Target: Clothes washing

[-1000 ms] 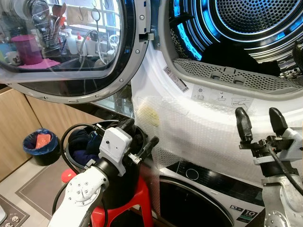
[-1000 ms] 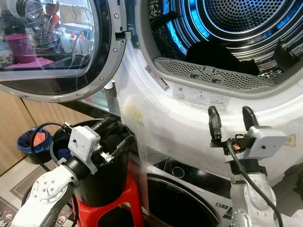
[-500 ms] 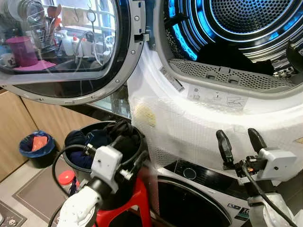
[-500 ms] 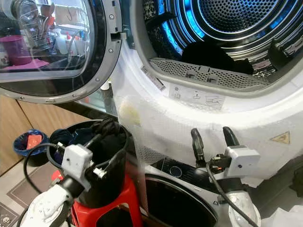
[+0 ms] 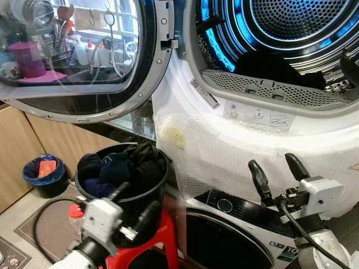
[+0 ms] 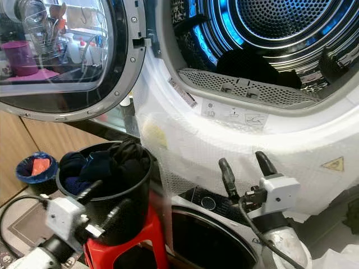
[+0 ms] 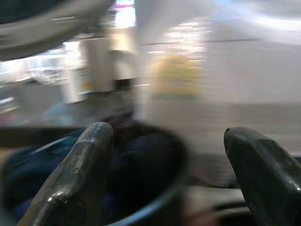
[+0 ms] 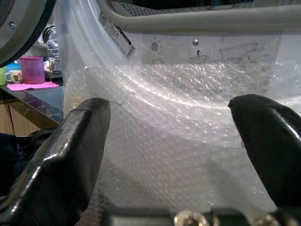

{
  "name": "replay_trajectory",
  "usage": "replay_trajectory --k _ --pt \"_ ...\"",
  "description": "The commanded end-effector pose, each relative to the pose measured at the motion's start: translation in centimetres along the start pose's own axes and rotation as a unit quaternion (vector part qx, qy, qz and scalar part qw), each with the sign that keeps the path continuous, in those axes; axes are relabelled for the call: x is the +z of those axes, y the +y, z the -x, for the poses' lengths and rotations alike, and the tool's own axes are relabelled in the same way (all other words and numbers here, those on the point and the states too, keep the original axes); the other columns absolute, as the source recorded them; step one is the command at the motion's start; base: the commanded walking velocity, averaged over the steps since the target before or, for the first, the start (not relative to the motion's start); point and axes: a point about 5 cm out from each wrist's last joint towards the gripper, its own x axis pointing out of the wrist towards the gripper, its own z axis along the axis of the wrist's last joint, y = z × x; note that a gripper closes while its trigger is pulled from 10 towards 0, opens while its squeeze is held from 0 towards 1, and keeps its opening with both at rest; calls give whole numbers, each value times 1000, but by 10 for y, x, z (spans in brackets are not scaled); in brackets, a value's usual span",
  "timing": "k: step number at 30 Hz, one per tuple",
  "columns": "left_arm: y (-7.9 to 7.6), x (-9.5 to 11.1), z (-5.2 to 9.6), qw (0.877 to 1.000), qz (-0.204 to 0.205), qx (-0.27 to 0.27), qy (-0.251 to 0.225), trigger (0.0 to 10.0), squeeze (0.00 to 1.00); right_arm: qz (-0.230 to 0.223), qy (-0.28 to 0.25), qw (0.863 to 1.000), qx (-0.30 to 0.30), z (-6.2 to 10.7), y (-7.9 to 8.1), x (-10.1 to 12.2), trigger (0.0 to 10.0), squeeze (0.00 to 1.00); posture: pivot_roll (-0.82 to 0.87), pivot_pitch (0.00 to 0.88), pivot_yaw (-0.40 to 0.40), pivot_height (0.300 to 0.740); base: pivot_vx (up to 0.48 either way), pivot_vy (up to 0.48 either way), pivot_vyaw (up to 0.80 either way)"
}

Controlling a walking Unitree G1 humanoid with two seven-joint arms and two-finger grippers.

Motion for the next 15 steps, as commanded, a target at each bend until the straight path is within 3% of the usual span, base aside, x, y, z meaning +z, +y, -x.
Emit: replay_trajectory --k 1,6,8,11,15 --pt "11 -3 3 999 10 35 -2 10000 0 8 6 1000 7 -2 -1 -1 10000 0 76 50 -58 740 0 0 0" --pt "26 -10 11 994 25 105 5 10000 0 13 7 1000 11 -4 -3 -1 10000 0 80 48 -65 740 0 0 0" --pt "43 -18 15 982 81 170 8 10000 0 15 6 1000 10 -6 -6 0 10000 0 81 45 -68 740 0 0 0" --pt "59 -27 18 967 132 219 11 10000 0 18 5 1000 15 -7 -6 1 10000 0 77 47 -73 740 0 0 0" --pt "69 -33 17 961 143 237 20 10000 0 20 6 1000 19 -7 -6 1 10000 0 72 49 -73 740 0 0 0"
